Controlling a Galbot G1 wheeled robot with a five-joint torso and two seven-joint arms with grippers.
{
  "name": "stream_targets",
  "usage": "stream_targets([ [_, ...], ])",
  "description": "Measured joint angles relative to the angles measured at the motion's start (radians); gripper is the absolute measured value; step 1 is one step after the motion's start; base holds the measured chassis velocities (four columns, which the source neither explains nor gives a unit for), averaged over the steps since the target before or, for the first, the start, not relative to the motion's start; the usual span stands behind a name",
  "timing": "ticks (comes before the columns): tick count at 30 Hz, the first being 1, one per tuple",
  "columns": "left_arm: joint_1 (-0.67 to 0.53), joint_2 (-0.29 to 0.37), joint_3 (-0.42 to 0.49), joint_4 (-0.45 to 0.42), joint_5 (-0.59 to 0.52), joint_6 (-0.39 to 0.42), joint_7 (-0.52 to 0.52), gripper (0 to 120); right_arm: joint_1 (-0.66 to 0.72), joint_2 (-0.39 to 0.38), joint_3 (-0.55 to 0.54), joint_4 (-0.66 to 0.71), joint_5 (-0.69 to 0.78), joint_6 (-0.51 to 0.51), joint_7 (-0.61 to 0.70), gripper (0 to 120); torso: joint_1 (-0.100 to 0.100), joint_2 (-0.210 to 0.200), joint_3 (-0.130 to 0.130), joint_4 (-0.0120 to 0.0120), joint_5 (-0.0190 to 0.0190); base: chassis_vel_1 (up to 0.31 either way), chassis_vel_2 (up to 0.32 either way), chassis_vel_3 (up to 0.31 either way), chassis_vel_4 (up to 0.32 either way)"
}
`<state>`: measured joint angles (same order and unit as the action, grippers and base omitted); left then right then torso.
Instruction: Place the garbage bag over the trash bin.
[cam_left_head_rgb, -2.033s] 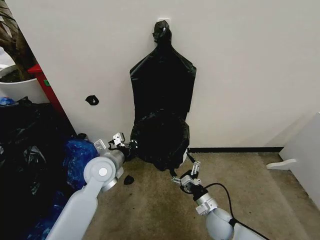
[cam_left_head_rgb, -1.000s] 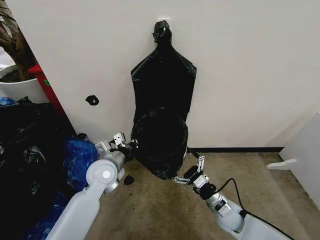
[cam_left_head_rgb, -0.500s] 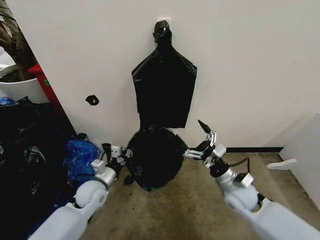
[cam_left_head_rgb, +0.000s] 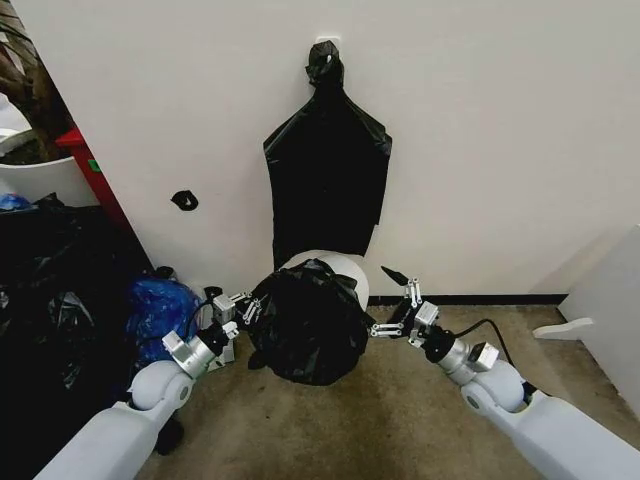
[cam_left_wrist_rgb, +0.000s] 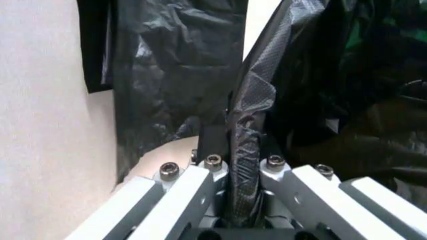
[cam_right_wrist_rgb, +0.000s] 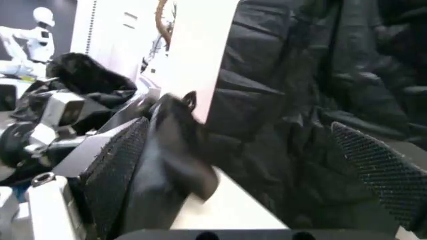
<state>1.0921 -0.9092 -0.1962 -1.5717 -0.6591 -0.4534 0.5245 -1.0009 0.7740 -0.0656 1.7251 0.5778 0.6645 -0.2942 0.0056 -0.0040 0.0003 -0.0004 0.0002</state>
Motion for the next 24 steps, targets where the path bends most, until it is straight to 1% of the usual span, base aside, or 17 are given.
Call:
stream_targets([
  [4,0.000,0.000,-0.002,0.004,0.004,-0.006,0.010,1,0.003,0.002,0.000,-0.006,-0.012,-0.003,0.010,100,0.000,0.000,0.000,0.0002,-0.0001,0.000,0.000,0.000,0.000],
  [8,-0.005,-0.002,-0.004,0.002,-0.013,-0.006,0.013,1,0.005,0.012,-0.001,-0.042,-0.057,0.004,0.012,100,0.000,0.000,0.000,0.0000,0.0000,0.000,0.000,0.000,0.000],
  [14,-0.016,-0.003,-0.003,0.003,-0.030,0.000,0.019,1,0.014,0.025,-0.004,-0.054,-0.073,0.008,0.020,100,0.000,0.000,0.000,0.0000,0.0000,0.000,0.000,0.000,0.000],
  [16,-0.017,-0.005,-0.002,0.003,-0.038,0.004,0.041,1,0.030,0.036,-0.004,-0.080,-0.144,0.001,0.081,100,0.000,0.000,0.000,0.0000,0.0000,0.000,0.000,0.000,0.000],
  [17,-0.017,-0.005,-0.002,0.003,-0.038,0.004,0.041,1,0.030,0.036,-0.004,-0.080,-0.144,0.001,0.081,100,0.000,0.000,0.000,0.0000,0.0000,0.000,0.000,0.000,0.000],
  [19,-0.016,-0.007,-0.002,0.003,-0.041,0.008,0.061,1,0.048,0.050,-0.004,-0.114,-0.221,-0.006,0.146,100,0.000,0.000,0.000,0.0000,0.0000,0.000,0.000,0.000,0.000],
  [20,-0.014,-0.009,-0.003,0.002,-0.041,0.011,0.076,1,0.066,0.065,-0.003,-0.154,-0.285,-0.007,0.194,100,0.000,0.000,0.000,0.0000,0.0000,0.000,0.000,0.000,0.000],
  [23,-0.010,-0.012,-0.004,-0.003,-0.038,0.017,0.091,1,0.097,0.089,0.002,-0.219,-0.366,-0.008,0.270,100,0.000,0.000,0.000,0.0003,0.0001,0.000,0.000,0.000,0.000],
  [24,-0.010,-0.013,-0.005,-0.004,-0.036,0.018,0.089,1,0.098,0.090,0.002,-0.221,-0.372,-0.008,0.286,100,0.000,0.000,0.000,0.0003,0.0001,0.000,0.000,0.000,0.000],
])
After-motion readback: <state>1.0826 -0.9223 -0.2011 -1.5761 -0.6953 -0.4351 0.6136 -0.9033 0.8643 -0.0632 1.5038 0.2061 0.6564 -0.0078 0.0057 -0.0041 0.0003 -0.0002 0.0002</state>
